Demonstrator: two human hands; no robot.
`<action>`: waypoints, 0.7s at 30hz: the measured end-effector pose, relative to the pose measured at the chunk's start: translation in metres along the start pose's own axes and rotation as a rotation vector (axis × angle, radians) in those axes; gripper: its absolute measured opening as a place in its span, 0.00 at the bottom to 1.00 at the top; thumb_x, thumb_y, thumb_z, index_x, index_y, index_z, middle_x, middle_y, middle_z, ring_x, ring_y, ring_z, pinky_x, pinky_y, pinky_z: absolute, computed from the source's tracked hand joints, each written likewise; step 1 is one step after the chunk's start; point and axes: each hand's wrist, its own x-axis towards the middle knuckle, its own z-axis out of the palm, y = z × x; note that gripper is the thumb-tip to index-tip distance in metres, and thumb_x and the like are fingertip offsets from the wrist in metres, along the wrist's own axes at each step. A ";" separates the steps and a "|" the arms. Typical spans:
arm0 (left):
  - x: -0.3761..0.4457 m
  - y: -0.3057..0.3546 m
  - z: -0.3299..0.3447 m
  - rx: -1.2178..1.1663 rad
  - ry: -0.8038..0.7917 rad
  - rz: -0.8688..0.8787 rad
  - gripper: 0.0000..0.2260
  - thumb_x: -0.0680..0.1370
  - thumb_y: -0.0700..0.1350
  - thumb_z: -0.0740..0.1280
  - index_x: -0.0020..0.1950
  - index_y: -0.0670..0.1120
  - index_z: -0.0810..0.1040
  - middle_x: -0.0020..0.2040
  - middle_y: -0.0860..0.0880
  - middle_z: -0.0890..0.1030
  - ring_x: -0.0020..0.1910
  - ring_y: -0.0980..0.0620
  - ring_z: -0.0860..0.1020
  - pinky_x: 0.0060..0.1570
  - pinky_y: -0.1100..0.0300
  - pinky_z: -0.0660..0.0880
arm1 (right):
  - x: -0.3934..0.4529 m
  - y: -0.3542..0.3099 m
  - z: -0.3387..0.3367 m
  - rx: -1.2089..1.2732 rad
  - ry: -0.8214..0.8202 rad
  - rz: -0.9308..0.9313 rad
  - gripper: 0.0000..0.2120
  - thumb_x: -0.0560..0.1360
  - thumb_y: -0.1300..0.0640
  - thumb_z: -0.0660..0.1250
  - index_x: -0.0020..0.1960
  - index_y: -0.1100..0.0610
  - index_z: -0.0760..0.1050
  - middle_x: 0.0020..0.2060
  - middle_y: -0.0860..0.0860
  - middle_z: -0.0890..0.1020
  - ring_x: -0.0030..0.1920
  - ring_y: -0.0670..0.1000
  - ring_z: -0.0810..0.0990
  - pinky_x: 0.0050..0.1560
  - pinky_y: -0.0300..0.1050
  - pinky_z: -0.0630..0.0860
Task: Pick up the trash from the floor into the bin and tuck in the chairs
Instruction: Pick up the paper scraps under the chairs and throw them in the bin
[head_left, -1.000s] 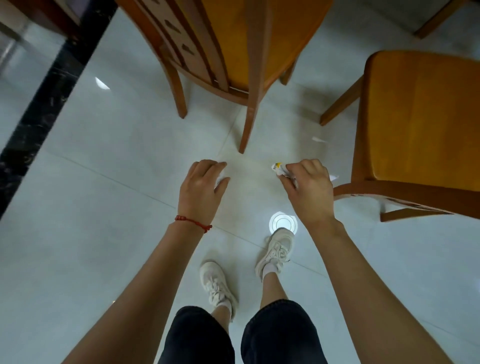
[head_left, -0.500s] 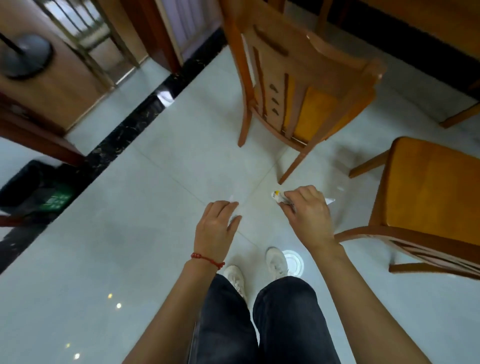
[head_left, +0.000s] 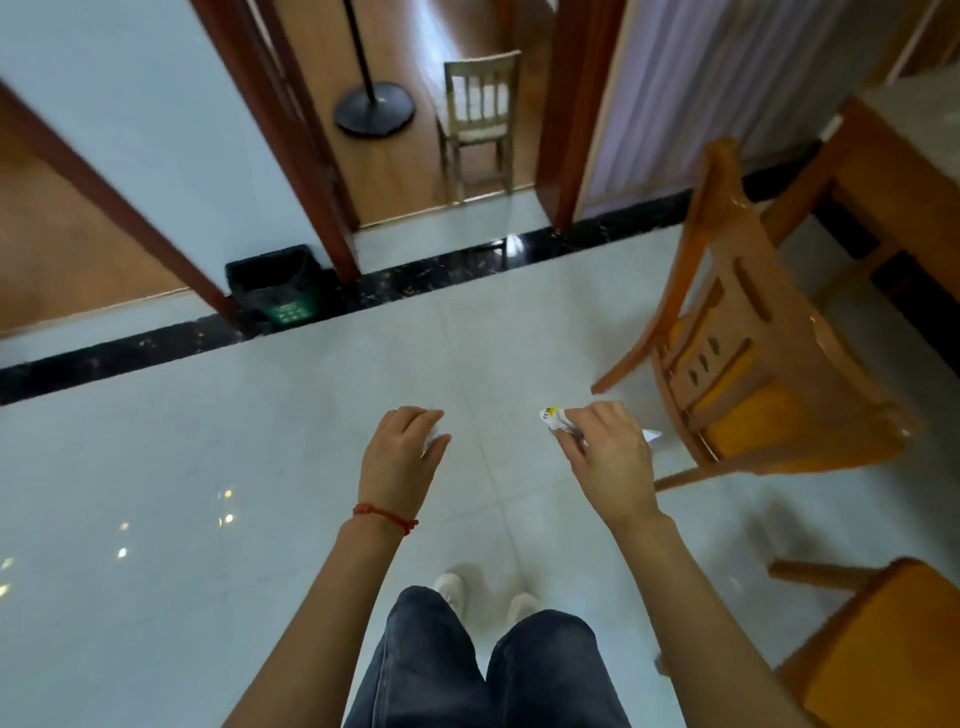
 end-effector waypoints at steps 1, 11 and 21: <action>-0.003 -0.004 -0.007 0.009 0.021 -0.025 0.13 0.63 0.33 0.77 0.46 0.36 0.81 0.40 0.40 0.81 0.38 0.41 0.79 0.42 0.60 0.71 | 0.007 -0.007 0.004 0.016 -0.010 -0.032 0.07 0.70 0.57 0.67 0.37 0.60 0.76 0.30 0.53 0.76 0.34 0.56 0.74 0.36 0.46 0.71; -0.024 -0.076 -0.075 0.060 0.208 -0.232 0.13 0.63 0.32 0.77 0.46 0.36 0.81 0.40 0.41 0.81 0.38 0.42 0.79 0.41 0.60 0.72 | 0.059 -0.110 0.066 0.141 -0.097 -0.309 0.08 0.70 0.56 0.67 0.36 0.60 0.76 0.29 0.53 0.76 0.33 0.56 0.73 0.38 0.40 0.63; -0.004 -0.223 -0.157 0.051 0.208 -0.280 0.14 0.62 0.31 0.77 0.45 0.35 0.80 0.39 0.39 0.81 0.38 0.41 0.79 0.37 0.54 0.77 | 0.104 -0.246 0.175 0.184 -0.161 -0.367 0.08 0.71 0.56 0.67 0.37 0.60 0.76 0.29 0.53 0.75 0.33 0.56 0.73 0.36 0.43 0.63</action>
